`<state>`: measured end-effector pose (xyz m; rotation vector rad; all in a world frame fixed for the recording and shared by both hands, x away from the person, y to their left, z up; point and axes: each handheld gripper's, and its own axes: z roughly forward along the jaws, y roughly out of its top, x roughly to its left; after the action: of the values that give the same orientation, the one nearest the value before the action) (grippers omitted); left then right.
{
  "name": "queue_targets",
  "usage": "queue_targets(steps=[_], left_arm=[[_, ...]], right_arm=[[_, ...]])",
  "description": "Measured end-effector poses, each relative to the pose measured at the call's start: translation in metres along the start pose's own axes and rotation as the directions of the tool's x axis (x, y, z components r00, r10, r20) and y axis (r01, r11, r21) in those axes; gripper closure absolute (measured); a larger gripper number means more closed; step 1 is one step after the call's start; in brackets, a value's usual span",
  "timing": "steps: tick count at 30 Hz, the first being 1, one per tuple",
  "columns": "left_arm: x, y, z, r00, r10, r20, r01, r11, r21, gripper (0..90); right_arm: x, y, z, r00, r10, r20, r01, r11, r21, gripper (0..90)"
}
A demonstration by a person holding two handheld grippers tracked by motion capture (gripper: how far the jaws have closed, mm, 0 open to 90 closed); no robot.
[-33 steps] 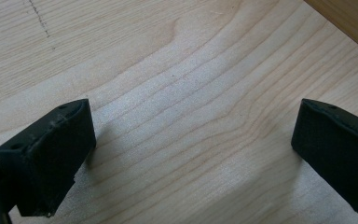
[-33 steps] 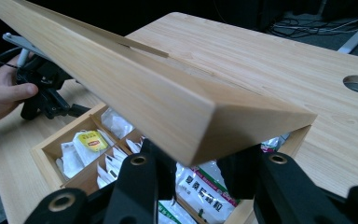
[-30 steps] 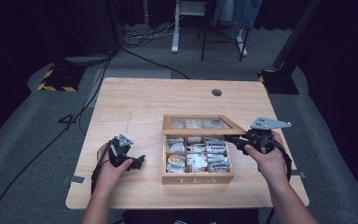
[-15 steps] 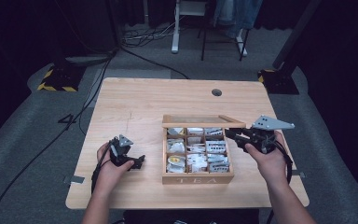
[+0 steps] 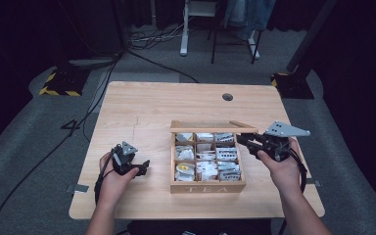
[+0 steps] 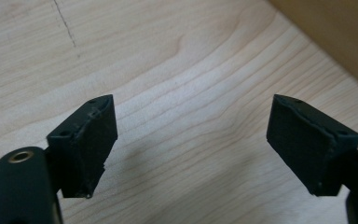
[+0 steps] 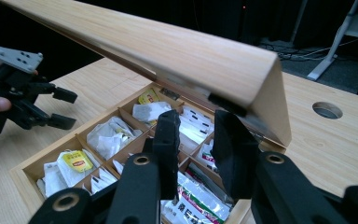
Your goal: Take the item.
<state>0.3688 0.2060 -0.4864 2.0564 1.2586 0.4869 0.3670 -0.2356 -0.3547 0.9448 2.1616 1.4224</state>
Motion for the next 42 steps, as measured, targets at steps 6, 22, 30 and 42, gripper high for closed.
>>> queue_targets(steps=[6,22,30,42], left_arm=[[-0.009,0.012,-0.023,0.9984,-0.022,0.051,0.025,0.998,-0.058,20.2],[-0.062,0.044,-0.059,0.9683,0.125,0.216,-0.101,0.9876,-0.12,23.3],[-0.089,0.055,-0.058,0.9454,0.174,0.276,-0.14,0.9805,-0.137,23.7],[-0.147,0.079,-0.032,0.8724,0.267,0.409,-0.224,0.9628,-0.152,35.1]], right_arm=[[-0.001,0.0,0.0,1.0,0.002,-0.003,-0.002,1.0,-0.006,70.9],[-0.002,-0.002,-0.001,0.9996,0.018,-0.021,-0.018,1.0,-0.006,70.8],[0.001,-0.004,0.001,0.9999,0.012,-0.008,-0.012,1.0,0.004,70.8],[0.001,-0.006,0.001,0.9998,0.014,-0.014,-0.014,1.0,0.008,70.8]])
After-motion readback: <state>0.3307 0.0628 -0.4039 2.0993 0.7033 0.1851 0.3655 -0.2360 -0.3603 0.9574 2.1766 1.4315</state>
